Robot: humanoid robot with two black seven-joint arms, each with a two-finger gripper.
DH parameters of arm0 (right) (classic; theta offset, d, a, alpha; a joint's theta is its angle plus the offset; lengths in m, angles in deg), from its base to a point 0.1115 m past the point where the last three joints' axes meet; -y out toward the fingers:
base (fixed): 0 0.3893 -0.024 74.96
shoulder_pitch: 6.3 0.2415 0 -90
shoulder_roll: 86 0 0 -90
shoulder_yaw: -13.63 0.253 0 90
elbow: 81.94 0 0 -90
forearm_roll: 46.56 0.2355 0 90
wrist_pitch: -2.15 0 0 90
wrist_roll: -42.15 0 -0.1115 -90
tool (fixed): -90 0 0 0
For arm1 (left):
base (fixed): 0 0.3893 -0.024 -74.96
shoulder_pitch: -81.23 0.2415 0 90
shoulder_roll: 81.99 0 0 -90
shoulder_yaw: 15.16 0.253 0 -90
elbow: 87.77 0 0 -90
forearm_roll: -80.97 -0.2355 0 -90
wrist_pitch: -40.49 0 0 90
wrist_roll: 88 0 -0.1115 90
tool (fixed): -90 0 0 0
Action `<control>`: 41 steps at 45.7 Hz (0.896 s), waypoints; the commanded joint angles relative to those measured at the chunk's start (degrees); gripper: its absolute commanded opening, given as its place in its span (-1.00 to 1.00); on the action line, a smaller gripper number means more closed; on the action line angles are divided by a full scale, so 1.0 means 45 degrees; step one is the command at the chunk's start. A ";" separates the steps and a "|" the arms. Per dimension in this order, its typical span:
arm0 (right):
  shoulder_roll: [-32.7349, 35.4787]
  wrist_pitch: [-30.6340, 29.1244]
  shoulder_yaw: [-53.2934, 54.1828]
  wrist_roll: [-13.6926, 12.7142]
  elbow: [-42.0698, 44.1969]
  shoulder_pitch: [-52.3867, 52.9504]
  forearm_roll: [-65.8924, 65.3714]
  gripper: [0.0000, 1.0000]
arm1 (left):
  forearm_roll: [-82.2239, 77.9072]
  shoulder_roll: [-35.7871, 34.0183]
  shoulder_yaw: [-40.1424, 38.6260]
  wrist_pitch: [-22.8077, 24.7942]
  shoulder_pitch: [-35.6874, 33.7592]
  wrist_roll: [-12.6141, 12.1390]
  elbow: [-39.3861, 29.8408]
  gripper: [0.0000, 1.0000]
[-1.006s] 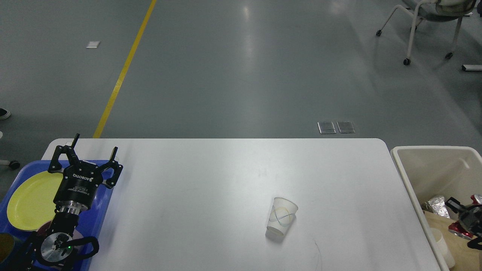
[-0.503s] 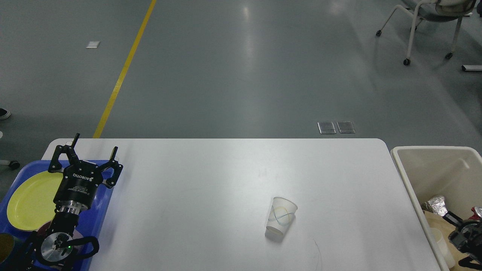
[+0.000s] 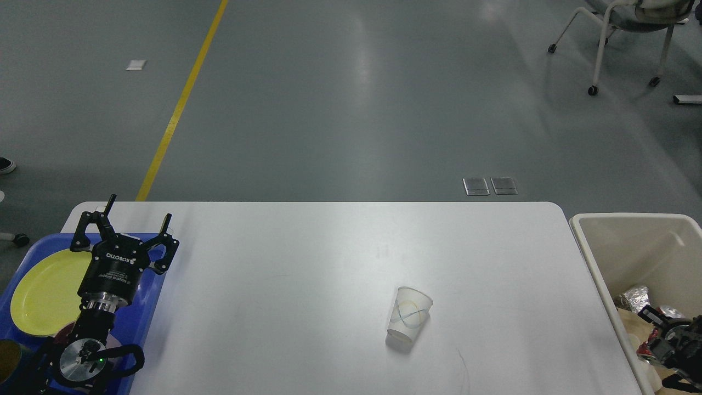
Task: Tidy desktop
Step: 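Carry the red wrapper to the bin and release it, then raise the right gripper out of the bin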
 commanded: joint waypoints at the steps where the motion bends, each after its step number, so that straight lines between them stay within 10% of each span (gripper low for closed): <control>1: 0.0018 0.0003 0.0019 0.0019 -0.0024 0.0049 -0.0001 1.00 | 0.0000 0.0000 0.0000 0.0000 -0.0002 0.0002 0.0000 0.93; 22: 0.1228 -0.0483 -0.0312 -0.0059 -0.2599 0.3131 -0.0255 1.00 | 0.0000 0.0000 0.0000 0.0000 -0.0002 0.0002 0.0000 0.93; 41: 0.0704 -0.7298 -0.5058 -0.1465 -0.9827 1.4459 -0.1095 1.00 | 0.0000 0.0000 0.0000 0.0000 -0.0002 -0.0018 0.0000 0.93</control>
